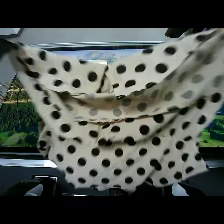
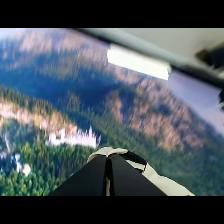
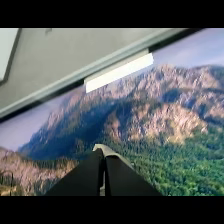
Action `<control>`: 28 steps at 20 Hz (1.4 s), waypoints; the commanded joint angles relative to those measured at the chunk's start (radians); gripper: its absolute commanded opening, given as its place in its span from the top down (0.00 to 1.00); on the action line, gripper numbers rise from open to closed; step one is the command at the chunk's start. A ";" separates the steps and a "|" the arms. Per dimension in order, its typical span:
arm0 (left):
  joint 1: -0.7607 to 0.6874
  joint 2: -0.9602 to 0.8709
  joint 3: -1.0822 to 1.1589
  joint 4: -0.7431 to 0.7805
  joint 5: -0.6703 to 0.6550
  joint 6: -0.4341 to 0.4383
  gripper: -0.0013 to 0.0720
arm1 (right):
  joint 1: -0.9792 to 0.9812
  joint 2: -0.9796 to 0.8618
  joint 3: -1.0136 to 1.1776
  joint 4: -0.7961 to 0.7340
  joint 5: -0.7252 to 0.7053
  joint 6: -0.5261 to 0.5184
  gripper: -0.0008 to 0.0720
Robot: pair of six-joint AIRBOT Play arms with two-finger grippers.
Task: Fold the clothes and pants, and hang the long-sleeved shirts on hangers.
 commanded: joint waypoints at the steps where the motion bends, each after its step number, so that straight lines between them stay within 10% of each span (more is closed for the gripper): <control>1: -0.063 -0.271 -0.064 -0.019 0.127 0.034 0.96 | 0.149 -0.327 0.001 -0.029 -0.097 -0.001 0.96; 8: -0.121 -0.657 -0.064 -0.131 0.212 0.034 0.96 | 0.301 -0.699 0.001 -0.101 -0.273 0.002 0.95; 10: -0.116 -0.681 -0.064 -0.163 0.174 0.034 0.90 | 0.299 -0.697 0.002 -0.128 -0.222 -0.010 0.70; 13: -0.081 -0.643 -0.039 -0.169 0.065 0.035 0.15 | 0.257 -0.612 0.003 -0.189 -0.043 -0.122 0.45; 17: -0.013 -0.486 -0.044 -0.079 -0.156 0.038 0.12 | 0.142 -0.426 -0.059 -0.206 0.210 -0.204 0.39; 19: -0.013 -0.353 -0.179 -0.023 -0.179 0.038 0.08 | 0.107 -0.310 -0.205 -0.193 0.254 -0.192 0.15; 28: -0.207 0.071 -1.022 -0.280 0.095 -0.027 0.08 | 0.121 0.038 -1.030 -0.005 0.000 -0.096 0.08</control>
